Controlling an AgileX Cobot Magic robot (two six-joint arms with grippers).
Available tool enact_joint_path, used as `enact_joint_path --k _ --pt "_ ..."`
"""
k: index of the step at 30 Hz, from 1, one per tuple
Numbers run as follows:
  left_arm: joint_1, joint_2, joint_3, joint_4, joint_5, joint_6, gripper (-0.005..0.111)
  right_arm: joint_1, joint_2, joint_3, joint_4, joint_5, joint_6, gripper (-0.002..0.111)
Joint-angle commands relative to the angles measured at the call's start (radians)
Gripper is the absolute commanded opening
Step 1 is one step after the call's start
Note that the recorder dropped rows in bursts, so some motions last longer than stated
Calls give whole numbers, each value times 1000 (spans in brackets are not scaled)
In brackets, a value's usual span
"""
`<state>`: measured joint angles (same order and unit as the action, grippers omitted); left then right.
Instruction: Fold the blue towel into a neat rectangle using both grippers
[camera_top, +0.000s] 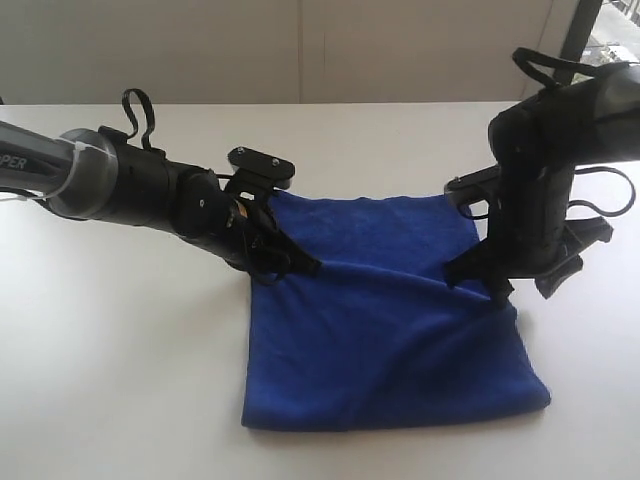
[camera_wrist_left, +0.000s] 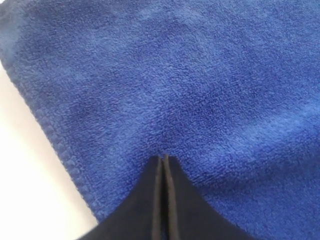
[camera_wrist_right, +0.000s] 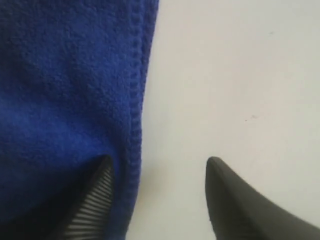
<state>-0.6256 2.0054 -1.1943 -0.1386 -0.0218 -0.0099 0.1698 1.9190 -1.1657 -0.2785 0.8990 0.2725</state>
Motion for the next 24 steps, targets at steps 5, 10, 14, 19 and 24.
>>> enact_joint_path --k 5,10,14,19,24 --pt "16 8 7 -2 53 32 0 -1 -102 2 45 -93 36 52" --pt "44 8 7 -2 77 32 0 -1 -76 11 84 -153 13 52" --pt "46 8 7 -2 94 32 0 -1 -32 24 86 -214 23 52" --pt "46 8 7 -2 96 37 0 -1 24 24 86 -267 28 52" --pt "47 8 7 -2 105 74 0 -1 39 24 70 -250 30 45"
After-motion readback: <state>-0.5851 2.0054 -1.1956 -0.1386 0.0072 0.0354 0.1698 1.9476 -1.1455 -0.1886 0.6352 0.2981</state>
